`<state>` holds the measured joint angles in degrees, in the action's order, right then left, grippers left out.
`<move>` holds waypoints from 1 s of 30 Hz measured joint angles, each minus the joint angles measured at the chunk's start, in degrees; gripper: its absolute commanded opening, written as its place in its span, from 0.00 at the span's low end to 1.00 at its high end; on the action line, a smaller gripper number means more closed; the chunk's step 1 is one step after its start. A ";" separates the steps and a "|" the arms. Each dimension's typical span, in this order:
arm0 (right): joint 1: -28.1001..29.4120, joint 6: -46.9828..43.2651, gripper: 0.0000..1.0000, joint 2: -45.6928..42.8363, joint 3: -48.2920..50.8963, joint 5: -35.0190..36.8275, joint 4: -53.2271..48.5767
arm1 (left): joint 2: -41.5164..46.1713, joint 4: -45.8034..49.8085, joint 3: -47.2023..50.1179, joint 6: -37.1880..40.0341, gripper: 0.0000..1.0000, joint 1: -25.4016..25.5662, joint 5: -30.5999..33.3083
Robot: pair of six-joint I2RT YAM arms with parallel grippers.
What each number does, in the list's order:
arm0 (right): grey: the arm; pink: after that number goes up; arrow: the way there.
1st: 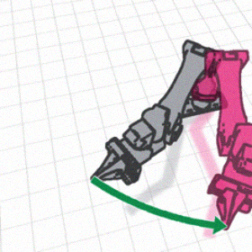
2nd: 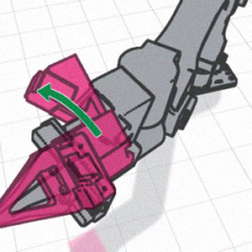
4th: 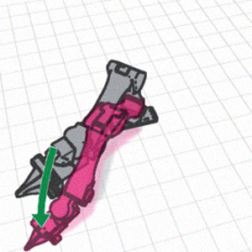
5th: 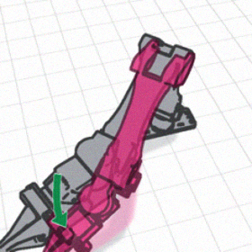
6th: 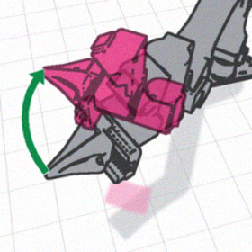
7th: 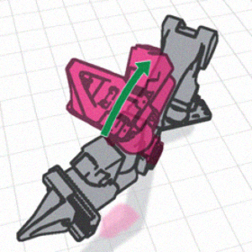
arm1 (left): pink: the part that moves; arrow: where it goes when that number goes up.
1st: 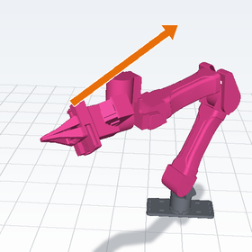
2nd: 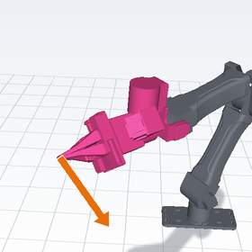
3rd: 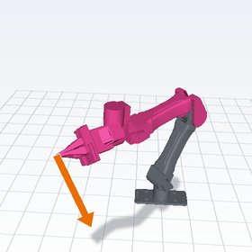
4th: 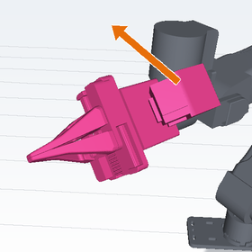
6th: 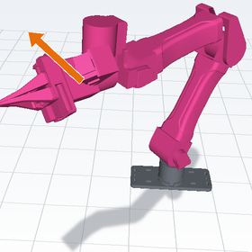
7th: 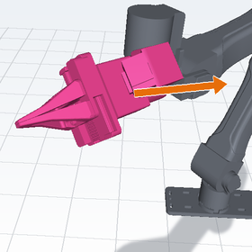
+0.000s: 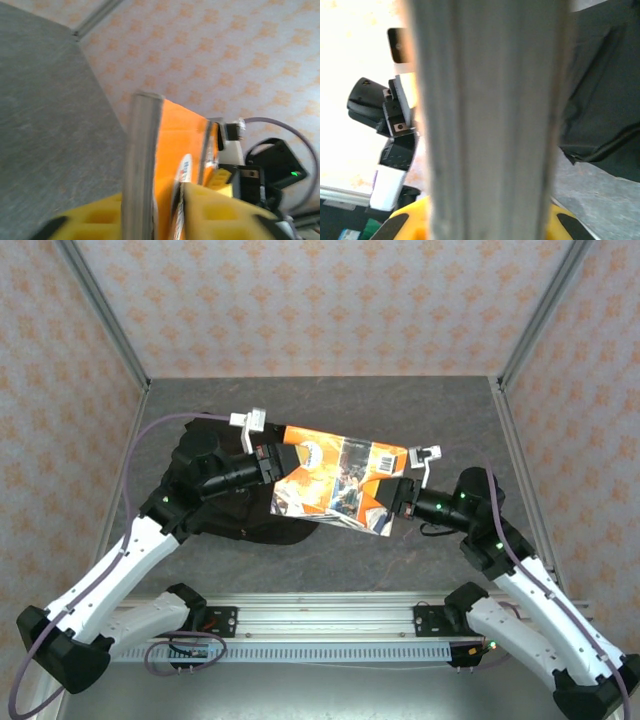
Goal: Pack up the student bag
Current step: Pass the book, then open the student bag at the middle-left of the table.
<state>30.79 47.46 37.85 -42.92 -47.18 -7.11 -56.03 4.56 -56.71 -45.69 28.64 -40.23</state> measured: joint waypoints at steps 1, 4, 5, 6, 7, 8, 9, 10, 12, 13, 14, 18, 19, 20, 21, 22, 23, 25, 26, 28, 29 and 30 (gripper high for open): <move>-0.02 -0.96 0.00 -0.66 -0.39 1.70 -2.08 | 0.00 3.17 -1.29 1.70 0.60 -0.09 2.34; -0.07 -3.74 0.00 -2.58 -2.21 9.81 -10.58 | -0.26 13.90 -6.23 6.56 0.69 -0.20 10.86; -0.07 -4.50 0.00 -2.91 -2.84 13.18 -13.75 | -0.59 16.90 -7.80 8.20 0.72 -0.20 13.18; -0.09 -5.27 0.00 -3.21 -3.48 16.94 -17.09 | -1.33 19.65 -9.33 9.97 0.75 -0.20 15.65; -0.07 -5.81 0.00 -3.41 -4.04 20.59 -20.22 | -2.47 22.10 -10.47 11.47 0.77 -0.13 17.84; -0.07 -6.23 0.00 -3.67 -4.42 24.15 -23.06 | -3.65 24.11 -11.21 12.70 0.77 0.00 19.61; -0.07 -6.49 0.00 -4.00 -4.61 27.76 -25.97 | -5.16 26.12 -11.78 13.88 0.77 0.52 21.70; -0.09 -6.80 0.00 -4.52 -4.68 31.36 -28.85 | -6.84 27.98 -12.17 14.99 0.77 1.42 23.80; -0.20 -7.30 0.00 -5.73 -4.68 36.83 -33.27 | -11.08 31.15 -12.63 17.11 0.76 4.28 27.56; -0.20 -7.61 0.00 -6.38 -4.68 39.06 -35.12 | -13.75 33.16 -13.05 18.32 0.76 6.32 29.70; -0.20 -7.80 0.00 -6.82 -4.70 40.68 -36.33 | -15.76 34.67 -13.55 19.15 0.76 7.80 31.10; -0.22 -8.94 0.00 -8.17 -5.53 44.65 -39.32 | -23.87 40.57 -17.51 22.99 0.76 12.26 34.69; -0.22 -9.11 0.00 -8.35 -5.60 44.92 -39.32 | -25.64 41.94 -18.95 23.85 0.76 12.68 35.32; -0.22 -9.25 0.00 -8.52 -5.57 45.07 -39.32 | -27.15 43.06 -20.33 24.63 0.76 13.05 36.04; -0.22 -9.35 0.00 -8.79 -5.49 45.09 -39.32 | -28.89 44.13 -21.88 25.42 0.76 13.44 36.74; -0.22 -9.49 0.00 -9.09 -5.31 45.07 -39.26 | -30.86 45.22 -23.52 26.27 0.75 13.81 37.51; -0.22 -9.68 0.00 -9.42 -5.03 45.09 -39.15 | -32.22 45.99 -24.68 26.80 0.73 14.14 38.01; -0.22 -10.14 0.00 -10.03 -4.35 45.05 -39.12 | -35.74 47.39 -26.91 27.85 0.71 14.80 38.86; -0.22 -10.32 0.00 -10.14 -4.09 45.05 -39.08 | -36.85 47.78 -27.39 28.26 0.70 14.91 39.10; -0.22 -10.82 0.00 -10.16 -3.34 45.03 -38.64 | -39.56 48.89 -28.28 28.89 0.67 15.15 39.45; -0.22 -11.06 0.00 -10.16 -3.04 44.85 -38.36 | -40.57 49.42 -28.59 29.24 0.66 15.15 39.52; -0.22 -11.41 0.00 -10.14 -2.71 44.74 -38.12 | -41.55 49.86 -28.89 29.33 0.65 15.15 39.63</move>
<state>30.57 36.05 27.70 -45.63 -2.44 -45.23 -97.58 54.41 -85.60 -16.36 43.79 -0.60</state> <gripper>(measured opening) 0.130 0.669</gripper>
